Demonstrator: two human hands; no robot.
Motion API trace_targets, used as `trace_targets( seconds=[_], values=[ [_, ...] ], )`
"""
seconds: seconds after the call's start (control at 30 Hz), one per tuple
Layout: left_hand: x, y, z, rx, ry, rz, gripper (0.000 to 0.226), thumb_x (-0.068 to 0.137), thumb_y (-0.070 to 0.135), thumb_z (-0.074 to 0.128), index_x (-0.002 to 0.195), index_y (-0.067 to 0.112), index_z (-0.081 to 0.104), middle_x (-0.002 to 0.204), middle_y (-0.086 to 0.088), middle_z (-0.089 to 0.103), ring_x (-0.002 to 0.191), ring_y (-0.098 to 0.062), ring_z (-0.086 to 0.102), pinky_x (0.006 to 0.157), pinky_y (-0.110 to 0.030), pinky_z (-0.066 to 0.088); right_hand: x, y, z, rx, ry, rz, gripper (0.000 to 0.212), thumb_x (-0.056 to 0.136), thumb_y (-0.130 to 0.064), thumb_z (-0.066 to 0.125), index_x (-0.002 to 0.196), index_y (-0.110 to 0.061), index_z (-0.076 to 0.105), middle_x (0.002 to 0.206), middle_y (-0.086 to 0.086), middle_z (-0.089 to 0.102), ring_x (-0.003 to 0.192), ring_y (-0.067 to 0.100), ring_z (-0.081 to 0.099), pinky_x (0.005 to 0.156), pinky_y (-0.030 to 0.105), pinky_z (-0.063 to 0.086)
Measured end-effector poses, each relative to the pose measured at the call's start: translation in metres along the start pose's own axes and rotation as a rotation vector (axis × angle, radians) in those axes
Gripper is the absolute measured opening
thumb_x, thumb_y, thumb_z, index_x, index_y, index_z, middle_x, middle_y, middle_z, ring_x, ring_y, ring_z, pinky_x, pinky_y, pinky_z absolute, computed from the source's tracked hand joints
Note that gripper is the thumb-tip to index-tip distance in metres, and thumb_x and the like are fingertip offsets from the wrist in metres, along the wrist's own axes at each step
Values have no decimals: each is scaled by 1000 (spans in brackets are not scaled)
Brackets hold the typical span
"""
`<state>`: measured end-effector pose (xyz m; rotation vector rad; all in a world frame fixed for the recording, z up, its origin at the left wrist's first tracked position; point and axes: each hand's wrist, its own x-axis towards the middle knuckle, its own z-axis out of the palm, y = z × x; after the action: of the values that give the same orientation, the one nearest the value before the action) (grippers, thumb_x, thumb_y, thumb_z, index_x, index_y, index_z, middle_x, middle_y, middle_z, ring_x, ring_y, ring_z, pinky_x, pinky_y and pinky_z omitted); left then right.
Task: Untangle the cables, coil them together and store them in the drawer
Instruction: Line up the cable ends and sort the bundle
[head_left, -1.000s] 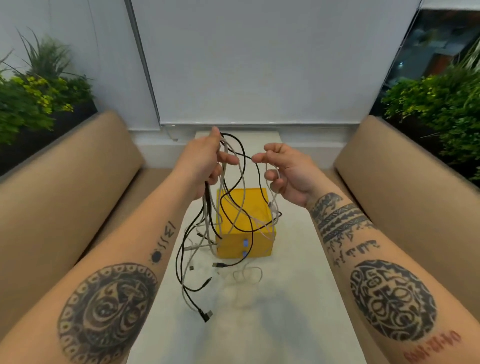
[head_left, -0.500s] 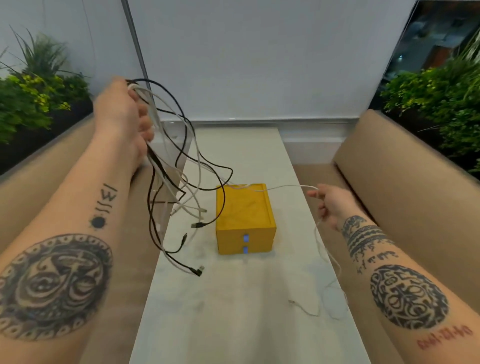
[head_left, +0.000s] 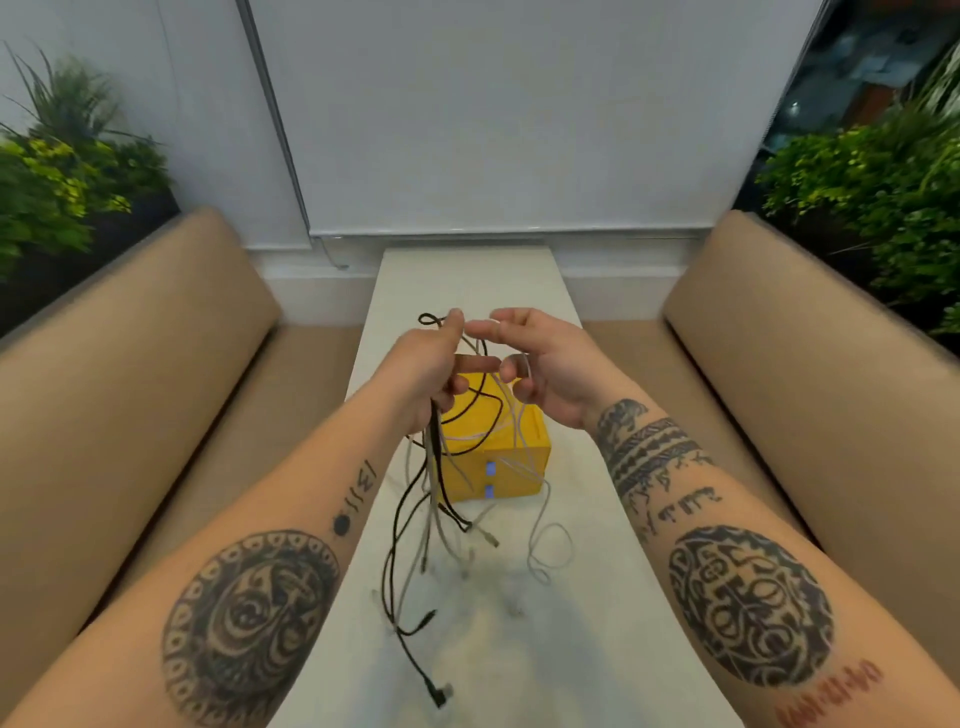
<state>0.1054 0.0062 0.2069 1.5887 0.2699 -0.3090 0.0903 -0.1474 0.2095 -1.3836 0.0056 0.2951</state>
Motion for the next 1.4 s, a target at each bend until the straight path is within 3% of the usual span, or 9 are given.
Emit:
trace_targets(
  seconds=[0.1, 0.27, 0.43, 0.57, 0.83, 1.1, 1.23, 1.33, 1.4],
  values=[
    [2, 4, -5, -149, -31, -3, 34, 98, 48, 59, 94, 15, 59, 85, -3, 78, 47, -10, 37, 37, -17, 18, -1, -3, 4, -150, 25, -80, 15, 96, -18, 64, 110, -17, 59, 92, 1, 72, 46, 10, 44, 41, 21, 27],
    [9, 11, -18, -217, -75, 63, 16, 99, 18, 62, 84, 13, 60, 84, 0, 70, 40, -3, 34, 32, -15, 16, -8, 3, 2, -347, -18, -139, 4, 102, -19, 56, 102, -17, 59, 75, 0, 69, 46, 15, 45, 43, 22, 30],
    [23, 39, -55, -384, 121, 170, 27, 104, 15, 49, 81, 14, 61, 63, 7, 53, 38, -1, 26, 31, -15, 14, -15, 38, -33, -267, -114, 2, 29, 108, -33, 40, 95, -12, 56, 56, -2, 35, 44, 12, 26, 44, 23, 21],
    [28, 65, -102, -441, 314, 256, 22, 103, 17, 50, 85, 15, 63, 49, 10, 53, 37, -2, 28, 32, -18, 19, -30, 79, -78, -474, 20, 4, 48, 103, -53, 41, 76, -18, 61, 54, -3, 39, 48, 14, 31, 49, 27, 29],
    [4, 106, -129, -474, 419, 366, 21, 100, 25, 59, 84, 16, 68, 78, 4, 62, 43, -3, 34, 41, -20, 23, -83, 183, -134, -972, 240, 247, 48, 100, -57, 42, 73, -21, 61, 76, -6, 60, 75, 15, 58, 70, 31, 43],
    [-1, 113, -113, -490, 451, 421, 26, 96, 25, 64, 114, 7, 70, 74, 5, 71, 45, -4, 39, 41, -21, 28, -92, 210, -138, -1098, -11, 444, 36, 99, -55, 50, 75, -28, 58, 81, -10, 59, 72, 4, 54, 61, 17, 38],
    [-5, 128, -130, -478, 413, 428, 16, 97, 25, 62, 102, 12, 71, 72, 8, 71, 43, -3, 35, 40, -21, 24, -115, 230, -152, -1179, -52, 576, 38, 100, -54, 48, 73, -28, 53, 78, -10, 53, 74, 11, 55, 55, 11, 34],
    [-18, 125, -114, -305, 262, 392, 12, 99, 22, 59, 91, 16, 66, 73, 8, 70, 44, -2, 31, 39, -18, 20, -115, 227, -150, -1207, -228, 772, 44, 70, -74, 70, 95, -38, 65, 95, -15, 64, 86, 3, 62, 73, 15, 50],
    [-27, 121, -96, -177, 192, 379, 15, 99, 16, 59, 84, 17, 61, 77, 3, 70, 44, -3, 29, 40, -18, 17, -97, 212, -143, -1164, -349, 863, 80, 56, -65, 83, 130, -48, 57, 126, -16, 62, 111, 10, 62, 89, 30, 56]
  ],
)
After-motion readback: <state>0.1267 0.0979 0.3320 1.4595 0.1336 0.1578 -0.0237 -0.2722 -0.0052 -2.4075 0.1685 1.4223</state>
